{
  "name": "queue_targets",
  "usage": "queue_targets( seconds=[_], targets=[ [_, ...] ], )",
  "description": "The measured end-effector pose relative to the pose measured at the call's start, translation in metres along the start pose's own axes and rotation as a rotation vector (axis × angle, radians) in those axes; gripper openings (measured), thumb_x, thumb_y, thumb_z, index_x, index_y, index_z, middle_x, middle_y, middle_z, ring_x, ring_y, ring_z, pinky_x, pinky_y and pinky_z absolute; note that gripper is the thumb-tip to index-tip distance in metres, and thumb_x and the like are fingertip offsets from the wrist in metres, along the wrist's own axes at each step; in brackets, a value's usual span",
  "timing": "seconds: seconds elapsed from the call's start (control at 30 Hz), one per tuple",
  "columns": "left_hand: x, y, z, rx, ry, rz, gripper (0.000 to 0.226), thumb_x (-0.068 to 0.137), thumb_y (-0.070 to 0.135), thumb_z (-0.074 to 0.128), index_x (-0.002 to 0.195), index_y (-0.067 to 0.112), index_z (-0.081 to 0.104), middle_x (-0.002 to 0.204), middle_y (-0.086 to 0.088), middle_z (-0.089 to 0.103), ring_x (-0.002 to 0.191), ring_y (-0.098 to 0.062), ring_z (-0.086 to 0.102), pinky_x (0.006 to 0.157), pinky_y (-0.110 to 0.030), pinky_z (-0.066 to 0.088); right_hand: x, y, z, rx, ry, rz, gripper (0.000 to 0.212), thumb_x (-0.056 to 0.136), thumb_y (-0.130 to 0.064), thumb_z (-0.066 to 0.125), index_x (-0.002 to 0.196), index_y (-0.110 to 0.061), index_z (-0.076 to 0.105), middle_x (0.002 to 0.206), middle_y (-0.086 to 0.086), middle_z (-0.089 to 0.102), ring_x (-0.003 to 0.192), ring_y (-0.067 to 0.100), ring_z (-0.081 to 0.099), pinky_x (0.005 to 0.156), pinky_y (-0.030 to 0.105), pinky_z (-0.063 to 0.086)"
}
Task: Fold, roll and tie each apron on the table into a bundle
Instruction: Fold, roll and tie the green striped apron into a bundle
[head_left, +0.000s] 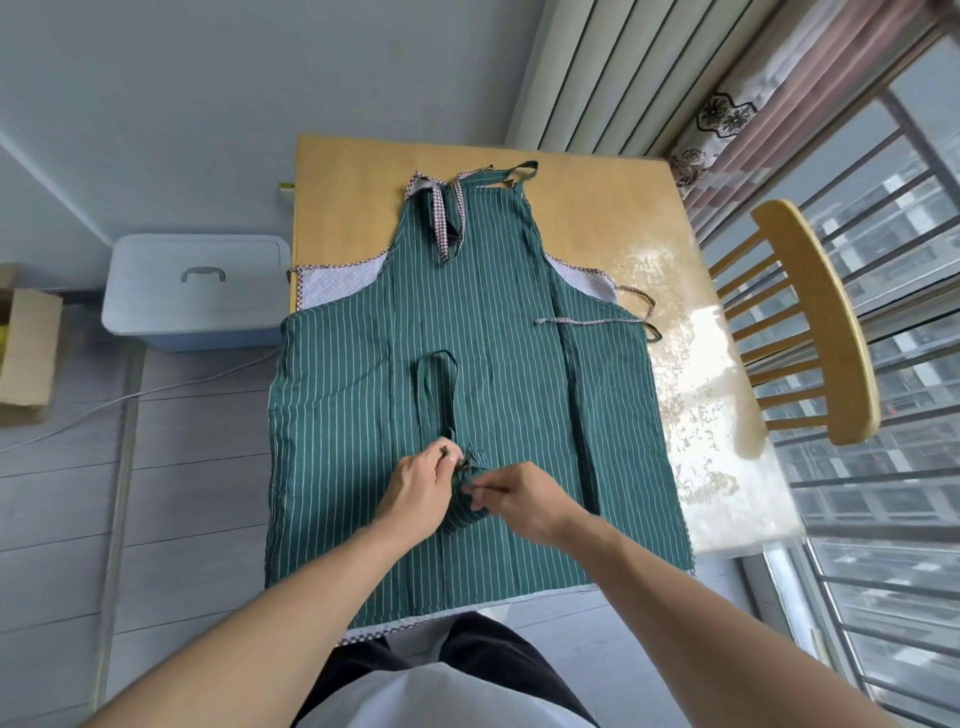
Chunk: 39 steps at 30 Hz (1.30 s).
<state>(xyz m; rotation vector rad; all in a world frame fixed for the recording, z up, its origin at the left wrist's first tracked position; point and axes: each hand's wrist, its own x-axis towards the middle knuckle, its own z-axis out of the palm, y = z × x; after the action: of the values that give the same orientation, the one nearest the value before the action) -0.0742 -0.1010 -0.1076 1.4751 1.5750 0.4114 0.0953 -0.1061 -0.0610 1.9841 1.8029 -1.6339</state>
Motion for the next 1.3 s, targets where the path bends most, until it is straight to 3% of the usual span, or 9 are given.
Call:
queue_targets(
  seconds=[0.13, 0.23, 0.37, 0.47, 0.57, 0.73, 1.0, 1.17, 1.3],
  targets=[
    [-0.001, -0.01, 0.0, -0.012, -0.051, -0.005, 0.027, 0.11, 0.03, 0.032, 0.097, 0.021, 0.054, 0.072, -0.003, 0.057, 0.068, -0.018, 0.057, 0.056, -0.03, 0.038, 0.008, -0.009, 0.023, -0.251, 0.052, -0.09, 0.027, 0.099, -0.013, 0.056, 0.078, -0.009, 0.073, 0.069, 0.002, 0.064, 0.059, 0.021, 0.055, 0.053, 0.018, 0.035],
    [-0.003, -0.014, 0.003, -0.033, -0.095, -0.004, 0.04, 0.11, 0.034, 0.031, 0.125, 0.011, 0.059, 0.115, -0.005, 0.064, 0.109, -0.021, 0.06, 0.089, -0.033, 0.047, 0.017, -0.005, 0.033, -0.232, 0.215, 0.0, 0.018, 0.095, -0.015, 0.065, 0.089, -0.017, 0.082, 0.07, -0.004, 0.072, 0.061, 0.016, 0.064, 0.059, 0.018, 0.047],
    [-0.006, -0.016, 0.002, -0.078, -0.09, 0.073, 0.034, 0.11, 0.022, 0.032, 0.119, 0.011, 0.063, 0.117, 0.002, 0.06, 0.103, -0.01, 0.055, 0.086, -0.021, 0.036, 0.021, -0.004, 0.042, -0.164, 0.42, 0.06, 0.004, 0.091, -0.02, 0.074, 0.095, -0.019, 0.074, 0.076, -0.005, 0.075, 0.062, 0.007, 0.064, 0.06, 0.018, 0.052],
    [-0.004, -0.021, 0.004, -0.11, -0.094, 0.095, 0.032, 0.11, 0.018, 0.033, 0.114, 0.01, 0.064, 0.113, 0.0, 0.062, 0.101, -0.01, 0.058, 0.088, -0.022, 0.04, 0.022, 0.0, 0.045, -0.128, 0.472, 0.022, 0.029, 0.095, -0.017, 0.069, 0.119, -0.019, 0.054, 0.088, -0.002, 0.074, 0.066, 0.006, 0.063, 0.051, 0.008, 0.043],
    [-0.003, -0.024, 0.007, -0.123, -0.107, 0.094, 0.032, 0.109, 0.02, 0.033, 0.106, 0.011, 0.063, 0.105, 0.003, 0.06, 0.097, -0.008, 0.059, 0.088, -0.028, 0.047, 0.022, -0.003, 0.04, -0.3, 0.457, -0.051, 0.035, 0.102, -0.018, 0.051, 0.136, -0.024, 0.057, 0.11, 0.001, 0.068, 0.093, 0.02, 0.067, 0.075, 0.028, 0.055],
    [0.0, -0.022, 0.008, -0.123, -0.135, 0.056, 0.033, 0.11, 0.021, 0.033, 0.113, 0.006, 0.063, 0.114, 0.003, 0.056, 0.104, -0.011, 0.058, 0.096, -0.028, 0.045, 0.024, 0.007, 0.028, -0.697, 0.484, -0.207, 0.029, 0.105, -0.028, 0.047, 0.124, -0.033, 0.069, 0.099, -0.005, 0.058, 0.091, 0.018, 0.058, 0.057, 0.032, 0.046],
    [0.002, -0.02, 0.004, -0.132, -0.174, 0.013, 0.03, 0.109, 0.02, 0.036, 0.112, 0.006, 0.062, 0.119, 0.007, 0.053, 0.102, -0.013, 0.056, 0.095, -0.033, 0.046, 0.029, -0.008, -0.007, -0.47, 0.237, -0.089, 0.026, 0.079, -0.037, 0.085, 0.09, -0.02, 0.069, 0.089, -0.005, 0.069, 0.076, 0.01, 0.063, 0.071, 0.026, 0.053],
    [0.003, -0.018, 0.005, -0.165, -0.18, 0.022, 0.027, 0.109, 0.02, 0.037, 0.113, 0.01, 0.061, 0.118, 0.008, 0.053, 0.103, -0.009, 0.056, 0.094, -0.03, 0.045, 0.022, -0.02, -0.032, -0.367, 0.055, -0.169, 0.031, 0.092, -0.046, 0.07, 0.086, -0.017, 0.062, 0.094, -0.003, 0.065, 0.076, 0.013, 0.059, 0.068, 0.028, 0.048],
    [0.001, -0.022, 0.009, -0.133, -0.178, 0.045, 0.028, 0.109, 0.023, 0.038, 0.121, 0.01, 0.06, 0.123, 0.012, 0.052, 0.109, -0.008, 0.056, 0.1, -0.032, 0.045, 0.014, -0.016, -0.028, -0.247, 0.067, -0.221, 0.052, 0.101, -0.048, 0.055, 0.064, -0.012, 0.044, 0.068, 0.005, 0.046, 0.058, 0.015, 0.041, 0.057, 0.034, 0.04]
  ],
)
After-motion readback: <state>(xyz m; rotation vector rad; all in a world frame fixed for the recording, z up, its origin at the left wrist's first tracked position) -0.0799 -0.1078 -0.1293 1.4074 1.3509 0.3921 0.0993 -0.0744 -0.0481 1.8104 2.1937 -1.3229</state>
